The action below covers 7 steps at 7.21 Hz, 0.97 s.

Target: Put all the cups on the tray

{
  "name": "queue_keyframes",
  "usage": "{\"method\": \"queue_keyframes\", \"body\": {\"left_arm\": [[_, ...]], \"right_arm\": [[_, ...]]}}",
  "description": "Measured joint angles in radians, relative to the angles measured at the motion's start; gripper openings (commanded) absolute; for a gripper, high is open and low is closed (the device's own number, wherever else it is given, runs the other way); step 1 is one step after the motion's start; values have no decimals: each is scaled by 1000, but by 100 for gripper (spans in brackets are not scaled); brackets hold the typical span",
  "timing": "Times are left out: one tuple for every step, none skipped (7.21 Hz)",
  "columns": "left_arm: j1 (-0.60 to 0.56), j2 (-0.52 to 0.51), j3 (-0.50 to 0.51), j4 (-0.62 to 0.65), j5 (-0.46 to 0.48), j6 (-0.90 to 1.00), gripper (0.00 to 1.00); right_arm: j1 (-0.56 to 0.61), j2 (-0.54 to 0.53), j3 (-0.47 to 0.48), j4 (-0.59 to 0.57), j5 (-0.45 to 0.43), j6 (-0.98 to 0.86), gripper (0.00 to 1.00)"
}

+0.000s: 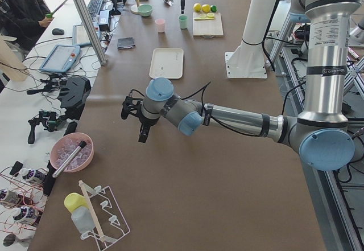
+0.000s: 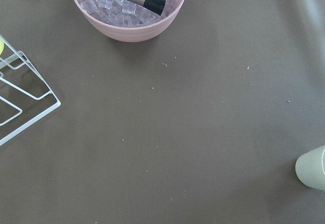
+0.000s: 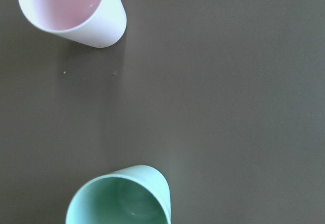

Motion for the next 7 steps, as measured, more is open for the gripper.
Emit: {"method": "queue_keyframes", "body": {"left_arm": [[0,-1,1,1,0,2,98],[0,-1,1,1,0,5,98],[0,-2,2,0,0,7,98],[0,-2,1,0,0,8,98],[0,-2,0,0,-2,6,98],[1,-4,-1,-1,-6,2,98],[1,-5,-2,-2,-8,0,98]], "right_arm": [[-27,1,-4,-2,-21,1,80],[-45,3,-13,-5,-39,1,26],[-53,6,-23,-6,-44,1,0],[-56,7,-29,-6,-43,1,0],[-57,8,-28,-6,-39,2,0],[-58,12,-24,-7,-31,10,0],[-59,20,-20,-7,-22,30,0]]}}
